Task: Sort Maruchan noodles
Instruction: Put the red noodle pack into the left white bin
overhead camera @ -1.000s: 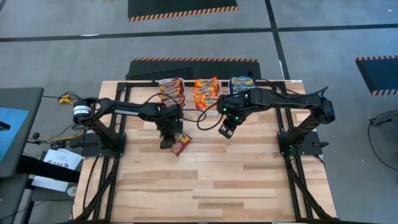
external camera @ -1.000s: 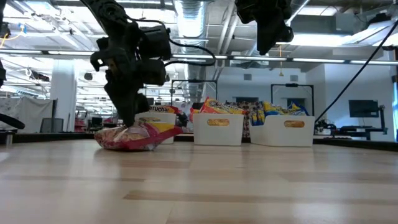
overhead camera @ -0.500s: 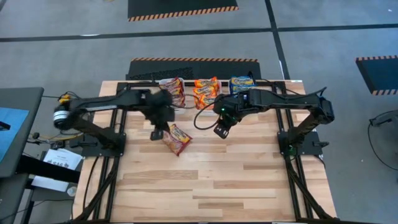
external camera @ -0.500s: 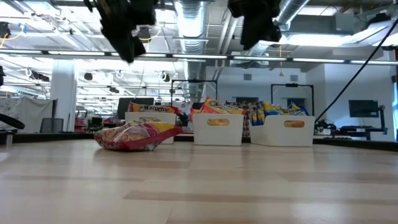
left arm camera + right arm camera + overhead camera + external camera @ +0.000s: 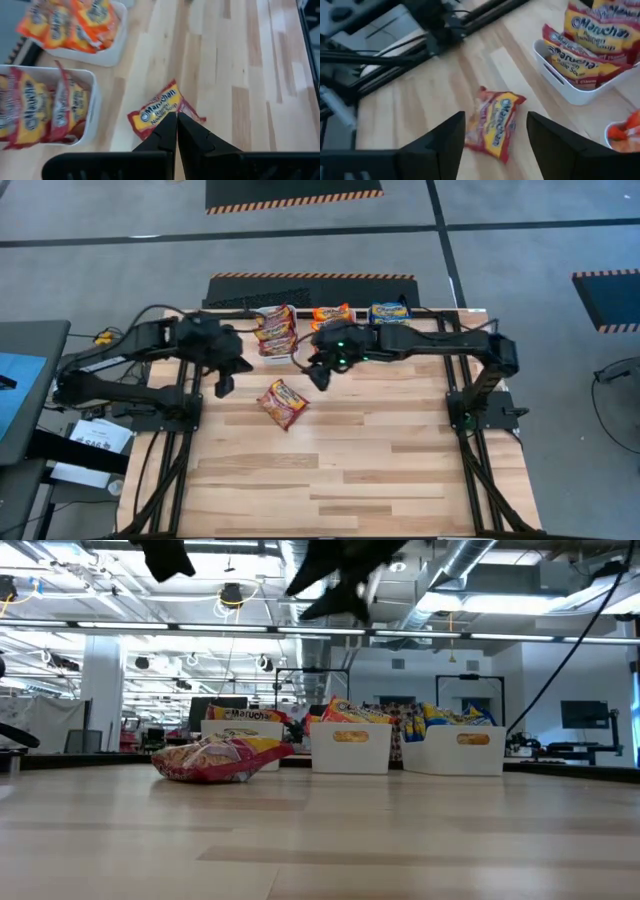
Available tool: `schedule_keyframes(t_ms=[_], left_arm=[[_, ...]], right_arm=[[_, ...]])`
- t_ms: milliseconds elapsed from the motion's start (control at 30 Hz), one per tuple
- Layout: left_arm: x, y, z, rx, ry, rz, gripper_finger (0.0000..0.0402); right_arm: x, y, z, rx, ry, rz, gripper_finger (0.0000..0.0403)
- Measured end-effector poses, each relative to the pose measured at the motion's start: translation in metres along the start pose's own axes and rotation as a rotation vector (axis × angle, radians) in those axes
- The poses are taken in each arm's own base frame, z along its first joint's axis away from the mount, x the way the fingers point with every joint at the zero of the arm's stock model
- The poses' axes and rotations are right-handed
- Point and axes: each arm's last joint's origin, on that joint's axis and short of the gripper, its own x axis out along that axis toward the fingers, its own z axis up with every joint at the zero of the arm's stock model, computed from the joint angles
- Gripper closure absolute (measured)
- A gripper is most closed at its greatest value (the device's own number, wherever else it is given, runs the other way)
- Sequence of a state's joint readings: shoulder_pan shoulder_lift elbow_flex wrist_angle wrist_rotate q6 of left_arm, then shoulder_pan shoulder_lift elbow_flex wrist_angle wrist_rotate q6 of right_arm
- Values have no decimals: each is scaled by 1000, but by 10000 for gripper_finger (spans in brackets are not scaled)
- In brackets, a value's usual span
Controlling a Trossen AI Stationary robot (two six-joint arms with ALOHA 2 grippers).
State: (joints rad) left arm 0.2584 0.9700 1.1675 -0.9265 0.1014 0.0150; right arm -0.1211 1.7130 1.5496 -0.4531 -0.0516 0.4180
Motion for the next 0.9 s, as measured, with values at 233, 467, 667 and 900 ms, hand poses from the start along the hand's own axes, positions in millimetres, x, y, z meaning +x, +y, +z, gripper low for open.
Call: schedule_keyframes(t_ms=[233, 467, 667, 900], left_arm=[[-23, -1, -7, -25, -71, 47, 401], [-30, -2, -10, -23, -78, 49, 401], [-27, -2, -10, -16, -63, 50, 401], [-24, -1, -10, -13, -48, 49, 401]], right_arm=[[63, -15, -13, 79, -4, -7, 164], [103, -29, -38, 154, 105, -58, 164], [128, -35, -57, 203, 170, -69, 164], [156, -38, -80, 251, 243, -26, 164]])
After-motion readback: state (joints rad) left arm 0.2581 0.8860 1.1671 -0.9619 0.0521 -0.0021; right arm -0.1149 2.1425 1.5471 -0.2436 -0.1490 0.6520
